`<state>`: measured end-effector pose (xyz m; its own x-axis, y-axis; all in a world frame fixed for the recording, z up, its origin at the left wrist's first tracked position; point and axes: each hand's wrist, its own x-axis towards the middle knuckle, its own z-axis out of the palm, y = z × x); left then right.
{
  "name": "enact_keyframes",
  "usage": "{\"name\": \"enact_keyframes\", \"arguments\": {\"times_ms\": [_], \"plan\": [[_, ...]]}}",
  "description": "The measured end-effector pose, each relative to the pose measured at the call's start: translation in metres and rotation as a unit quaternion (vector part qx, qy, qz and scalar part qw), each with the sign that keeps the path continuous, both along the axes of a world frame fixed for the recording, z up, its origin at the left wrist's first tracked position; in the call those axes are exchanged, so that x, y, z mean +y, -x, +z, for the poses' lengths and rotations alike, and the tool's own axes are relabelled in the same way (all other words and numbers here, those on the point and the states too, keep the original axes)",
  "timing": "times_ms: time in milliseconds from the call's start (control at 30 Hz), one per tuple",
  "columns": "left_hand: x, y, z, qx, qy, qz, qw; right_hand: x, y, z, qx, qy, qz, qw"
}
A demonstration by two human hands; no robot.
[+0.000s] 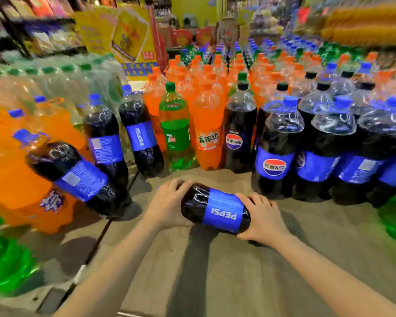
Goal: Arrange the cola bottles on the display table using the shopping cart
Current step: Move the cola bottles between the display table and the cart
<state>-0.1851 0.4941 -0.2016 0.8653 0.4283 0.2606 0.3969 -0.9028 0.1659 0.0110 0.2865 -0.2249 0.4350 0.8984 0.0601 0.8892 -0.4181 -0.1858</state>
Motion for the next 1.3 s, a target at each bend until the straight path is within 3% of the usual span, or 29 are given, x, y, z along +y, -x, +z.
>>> {"name": "enact_keyframes", "arguments": {"times_ms": [200, 567, 900, 967, 1033, 1100, 1133, 1200, 1300], "plan": [[0.059, -0.003, 0.004, -0.006, 0.002, -0.056, 0.998, 0.046, 0.012, -0.002, 0.002, -0.001, -0.044, 0.999], [0.129, -0.056, 0.072, 0.021, -0.174, -0.08, 0.981, 0.134, -0.013, -0.001, 0.077, -0.118, -0.097, 0.985], [0.12, -0.112, 0.108, -0.036, -0.276, -0.176, 0.944, 0.151, -0.028, 0.029, 0.133, -0.23, -0.077, 0.961], [0.115, -0.112, 0.096, -0.117, -0.206, -0.149, 0.96, 0.142, -0.029, 0.027, 0.158, -0.26, -0.094, 0.948], [0.1, -0.109, 0.076, -0.2, -0.033, -0.088, 0.975, 0.135, -0.03, 0.023, 0.163, -0.276, -0.098, 0.942], [0.08, -0.109, 0.062, -0.251, 0.191, -0.032, 0.948, 0.133, -0.027, 0.024, 0.149, -0.265, -0.088, 0.949], [0.074, -0.112, 0.059, -0.275, 0.255, -0.007, 0.927, 0.134, -0.026, 0.024, 0.136, -0.256, -0.081, 0.953], [0.068, -0.116, 0.058, -0.314, 0.272, 0.028, 0.909, 0.134, -0.023, 0.024, 0.122, -0.25, -0.077, 0.957], [0.062, -0.12, 0.063, -0.319, 0.244, 0.018, 0.916, 0.131, -0.024, 0.021, 0.146, -0.265, -0.09, 0.949]]}}
